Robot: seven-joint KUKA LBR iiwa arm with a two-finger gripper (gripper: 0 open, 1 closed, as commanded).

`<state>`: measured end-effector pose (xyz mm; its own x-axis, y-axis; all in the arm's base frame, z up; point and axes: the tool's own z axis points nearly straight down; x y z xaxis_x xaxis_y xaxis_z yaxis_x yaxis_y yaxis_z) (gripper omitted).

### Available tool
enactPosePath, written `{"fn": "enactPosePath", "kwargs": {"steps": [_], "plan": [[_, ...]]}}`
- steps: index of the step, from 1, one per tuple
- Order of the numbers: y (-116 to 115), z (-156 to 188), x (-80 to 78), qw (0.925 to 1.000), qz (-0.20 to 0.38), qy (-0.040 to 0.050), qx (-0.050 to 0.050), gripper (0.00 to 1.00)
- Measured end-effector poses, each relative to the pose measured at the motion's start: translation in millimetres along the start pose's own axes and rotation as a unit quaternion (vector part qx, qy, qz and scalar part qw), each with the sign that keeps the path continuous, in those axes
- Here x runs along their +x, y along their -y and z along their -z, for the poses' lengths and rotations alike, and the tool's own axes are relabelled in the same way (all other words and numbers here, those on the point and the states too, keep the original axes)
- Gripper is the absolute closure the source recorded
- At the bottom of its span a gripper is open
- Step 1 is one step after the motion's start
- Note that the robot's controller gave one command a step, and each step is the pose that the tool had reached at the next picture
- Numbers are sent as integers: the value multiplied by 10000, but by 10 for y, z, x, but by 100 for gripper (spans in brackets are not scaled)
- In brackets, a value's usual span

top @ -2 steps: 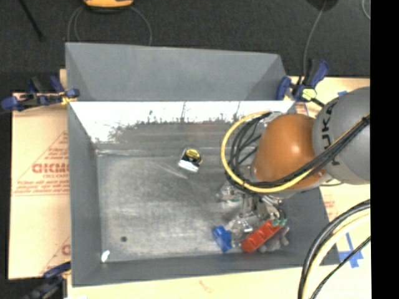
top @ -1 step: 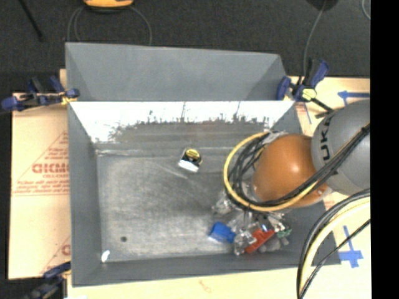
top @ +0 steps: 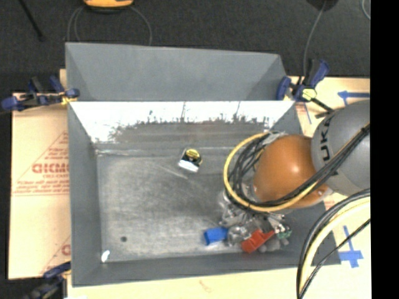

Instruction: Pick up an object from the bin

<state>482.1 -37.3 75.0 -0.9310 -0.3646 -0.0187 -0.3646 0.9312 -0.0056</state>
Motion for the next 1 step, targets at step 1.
{"fn": "enactPosePath", "kwargs": {"steps": [1], "plan": [[98,1296,-48,9982,602,-42,-2,100]]}}
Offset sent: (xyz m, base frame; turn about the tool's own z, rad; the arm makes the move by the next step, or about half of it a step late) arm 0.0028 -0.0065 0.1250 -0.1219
